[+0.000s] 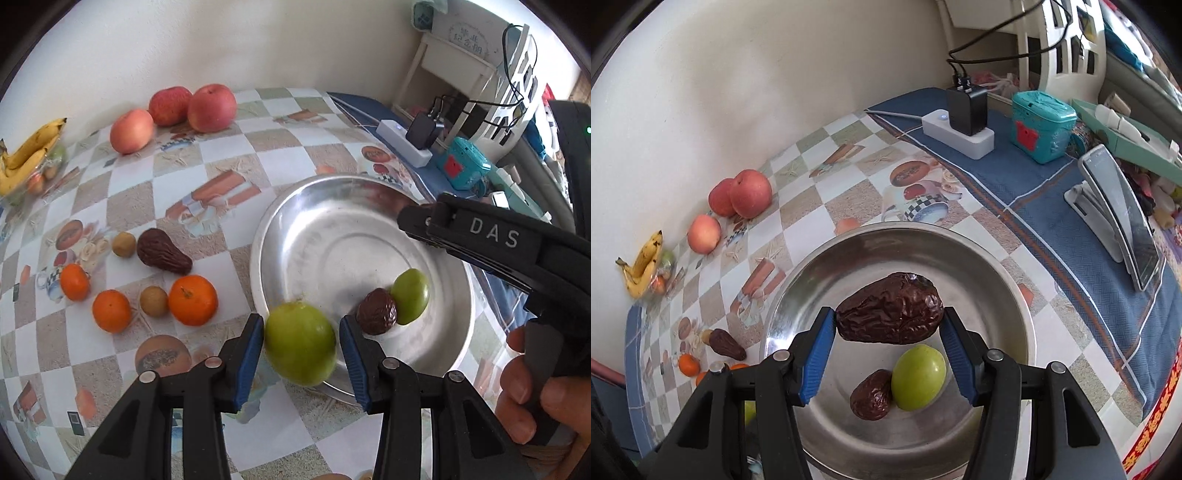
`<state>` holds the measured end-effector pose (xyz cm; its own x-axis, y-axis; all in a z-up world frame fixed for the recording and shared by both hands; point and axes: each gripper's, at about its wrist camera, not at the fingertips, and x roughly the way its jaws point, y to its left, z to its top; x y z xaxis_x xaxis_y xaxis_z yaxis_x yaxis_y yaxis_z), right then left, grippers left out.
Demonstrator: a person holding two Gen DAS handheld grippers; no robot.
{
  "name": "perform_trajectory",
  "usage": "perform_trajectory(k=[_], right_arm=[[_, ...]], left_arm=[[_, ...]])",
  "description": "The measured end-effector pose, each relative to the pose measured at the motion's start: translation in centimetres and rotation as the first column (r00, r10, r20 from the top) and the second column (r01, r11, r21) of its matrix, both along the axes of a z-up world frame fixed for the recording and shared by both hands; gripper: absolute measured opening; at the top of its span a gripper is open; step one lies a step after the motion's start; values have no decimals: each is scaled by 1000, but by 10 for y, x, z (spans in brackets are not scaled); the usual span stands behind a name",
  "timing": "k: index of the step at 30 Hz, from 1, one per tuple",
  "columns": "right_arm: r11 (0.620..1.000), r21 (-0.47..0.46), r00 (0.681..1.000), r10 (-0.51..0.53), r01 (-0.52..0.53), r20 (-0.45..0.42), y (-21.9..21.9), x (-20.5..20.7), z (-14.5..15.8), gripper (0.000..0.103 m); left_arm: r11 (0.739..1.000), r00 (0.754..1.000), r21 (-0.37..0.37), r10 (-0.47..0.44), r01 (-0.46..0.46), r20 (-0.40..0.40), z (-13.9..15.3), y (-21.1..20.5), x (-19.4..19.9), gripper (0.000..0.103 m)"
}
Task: Organize fruits
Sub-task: 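Carry both fruits over the steel plate and open both tools to release them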
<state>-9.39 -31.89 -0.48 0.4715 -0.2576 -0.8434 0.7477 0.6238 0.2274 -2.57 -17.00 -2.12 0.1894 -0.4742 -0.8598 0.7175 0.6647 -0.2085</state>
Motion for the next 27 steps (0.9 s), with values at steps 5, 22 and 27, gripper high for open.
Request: perform_trajectory(k=[5,22,27], right_arm=[[999,-7,999,32,-32,-19,5,9,-3,60],[994,22,989,104,-102,-101,20,23,-20,83],[994,33,987,109,-106,-120,21,24,-25,83]], left_arm=[[1000,1000,-10,17,-17,-1,0,4,4,54],[967,965,110,243,-231,-102,-24,43,49,78],[944,941,111,321,-310,-102,-20,62,63,87]])
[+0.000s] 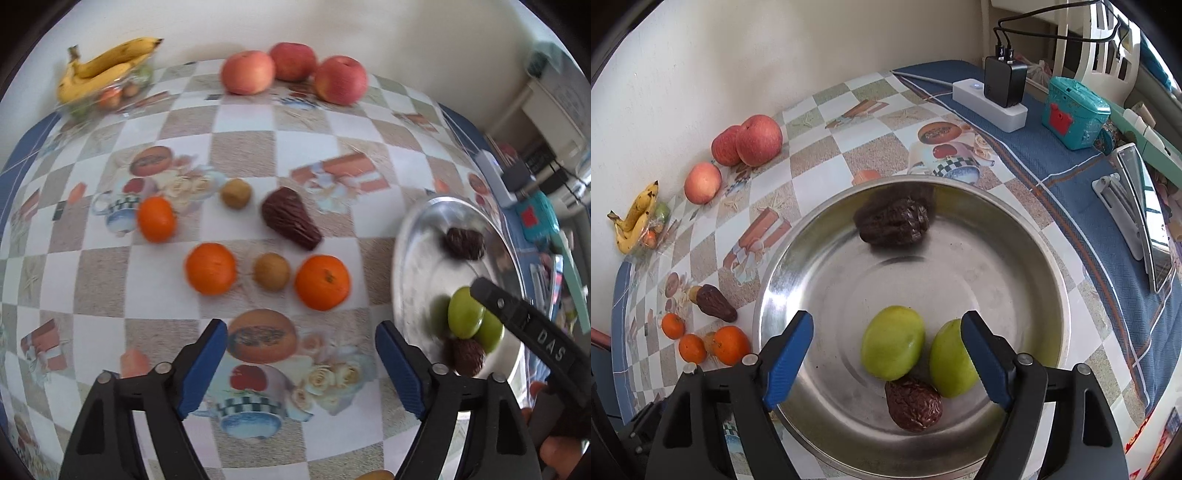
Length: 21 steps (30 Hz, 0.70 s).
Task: Organize fruits
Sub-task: 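Carry both fruits over the steel plate and open both tools to release them, then move both open tools back toward the oranges and dates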
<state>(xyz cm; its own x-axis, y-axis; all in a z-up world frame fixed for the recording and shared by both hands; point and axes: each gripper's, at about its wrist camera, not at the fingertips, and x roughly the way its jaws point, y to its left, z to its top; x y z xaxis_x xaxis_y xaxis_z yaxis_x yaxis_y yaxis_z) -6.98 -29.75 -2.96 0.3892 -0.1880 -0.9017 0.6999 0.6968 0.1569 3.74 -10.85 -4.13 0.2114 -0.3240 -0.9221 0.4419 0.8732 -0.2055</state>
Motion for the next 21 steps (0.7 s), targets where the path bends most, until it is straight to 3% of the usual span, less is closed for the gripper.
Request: perform_trajectory(k=[2,6,9,13,19,21], right_arm=[[1000,4,1000,1,-1,-7,1,0,-2,83],[1000,-3,1000,10,-10,-14,3,1,-3,85],[1000,-11,999,15,-16,-48,4,3,-7,98],[1000,-27,998,-10,9,-62,3,2,-9,98],[999,-42,998,-17,14,-64,5,5,-8,98],[999,-52,998,-10,7,-67,10,9,-8,98]], left_arm=[[999,999,3,44,-44,5,0,8,5,103],[984,985,51,168,-169,37,-2,34,18,103],[970,971,27,240,-240,3,-5,53,27,103],[946,946,29,324,-323,-22,-7,79,36,103],[907,914,115,403,-406,52,-3,114,48,103],[893,906,166,402,-419,131,3,123,51,103]])
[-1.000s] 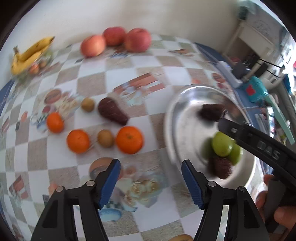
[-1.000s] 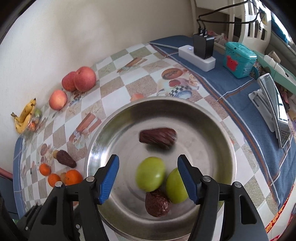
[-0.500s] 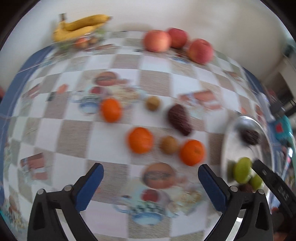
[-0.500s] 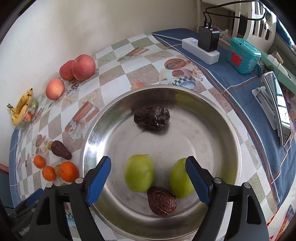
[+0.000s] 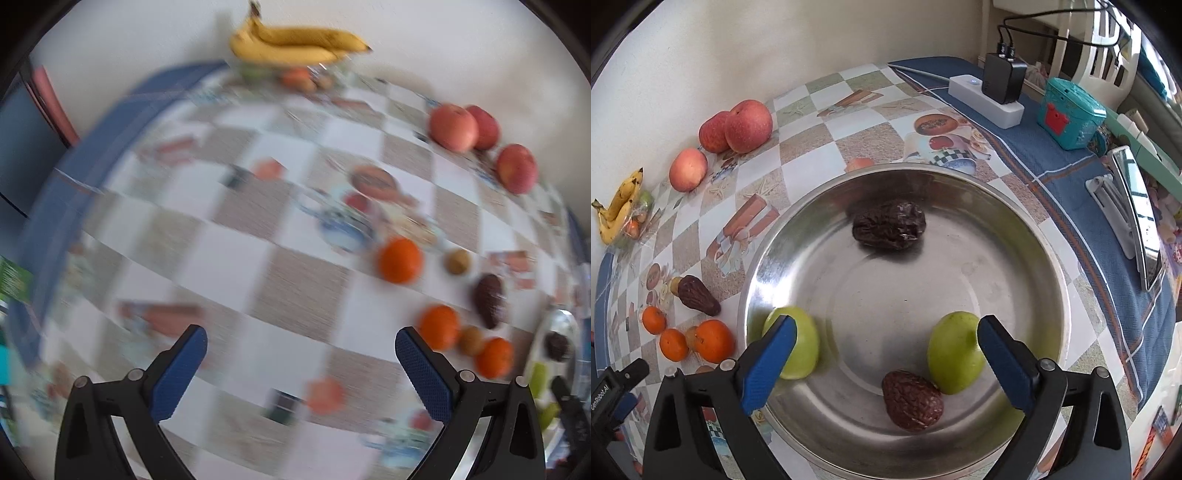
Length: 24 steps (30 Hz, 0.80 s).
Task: Organize fruits
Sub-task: 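Move both open tools back toward the oranges and dates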
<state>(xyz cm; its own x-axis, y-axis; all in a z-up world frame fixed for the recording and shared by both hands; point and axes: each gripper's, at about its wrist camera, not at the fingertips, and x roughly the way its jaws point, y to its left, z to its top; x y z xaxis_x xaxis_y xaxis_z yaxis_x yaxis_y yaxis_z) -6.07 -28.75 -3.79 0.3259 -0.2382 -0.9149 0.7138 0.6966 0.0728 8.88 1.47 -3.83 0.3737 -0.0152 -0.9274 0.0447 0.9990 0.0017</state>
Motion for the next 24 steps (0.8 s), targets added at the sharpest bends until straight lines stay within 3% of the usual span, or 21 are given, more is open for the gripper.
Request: perform_trajectory(k=[3,5,12,16,20,24], right_arm=[[1000,15,1000,26,-26,10,11,8,1,98],[998,26,998,59,-59,13,19,15,0,98],[977,-61,978,208,-206,26,57,35,11,98],[969,-76,969,240,-235,65,68,41,19,98],[969,-71,967,242,-237,76,75,47,20,98],[967,-66,967,251,-248,46,81,53,16,98]], left_arm=[[994,997,111,-14,6,70,7,9,2,103],[992,997,125,-17,7,74,6,14,6,103],[996,998,73,48,-52,49,2,33,19,103],[997,996,51,62,-66,59,4,37,25,103],[997,997,14,71,-72,15,-6,36,35,103],[998,998,-23,61,-61,-14,-14,32,38,103]])
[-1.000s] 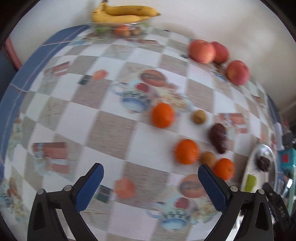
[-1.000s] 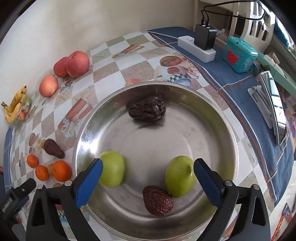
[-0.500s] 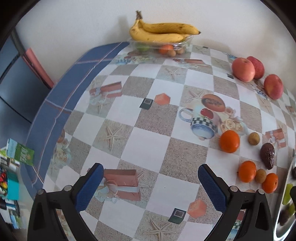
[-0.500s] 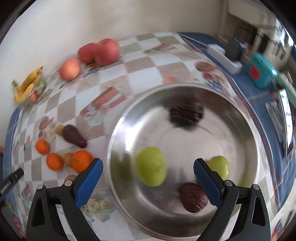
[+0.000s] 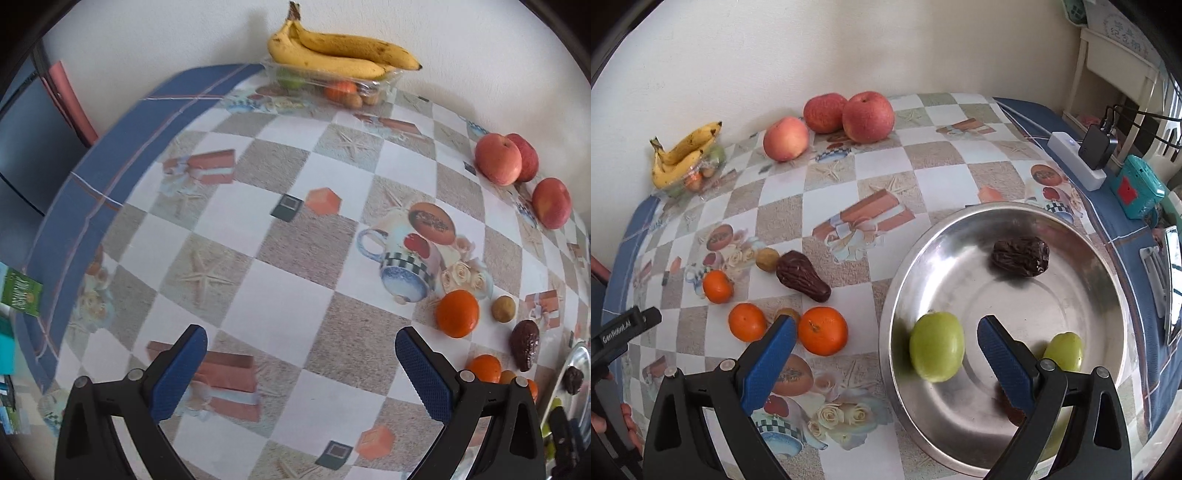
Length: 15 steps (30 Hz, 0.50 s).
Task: Organize fruits
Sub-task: 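Move both open tools back toward the oranges and dates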
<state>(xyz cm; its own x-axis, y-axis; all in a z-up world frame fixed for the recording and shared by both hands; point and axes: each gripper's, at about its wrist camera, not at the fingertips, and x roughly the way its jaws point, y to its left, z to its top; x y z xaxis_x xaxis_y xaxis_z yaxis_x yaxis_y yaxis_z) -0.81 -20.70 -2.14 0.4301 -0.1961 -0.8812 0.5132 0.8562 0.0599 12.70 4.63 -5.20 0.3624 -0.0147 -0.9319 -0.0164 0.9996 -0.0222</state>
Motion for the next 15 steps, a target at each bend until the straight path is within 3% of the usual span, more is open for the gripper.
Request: perform_trajectory(k=[5,11,15], right_arm=[[999,37,999,2,-1,-35,0,4,-9,98],[997,73,1000,19,-21,20,5,15,1,98],[999,41,998,23,-25,64,8,28,12,98]], left_arm=[[997,999,-65,-36,38,32,5,-8,4,103],[979,992,-170,-99,111,80,18,-21,9,103],[973,993,-198,-107,115,53,15,-29,19,103]])
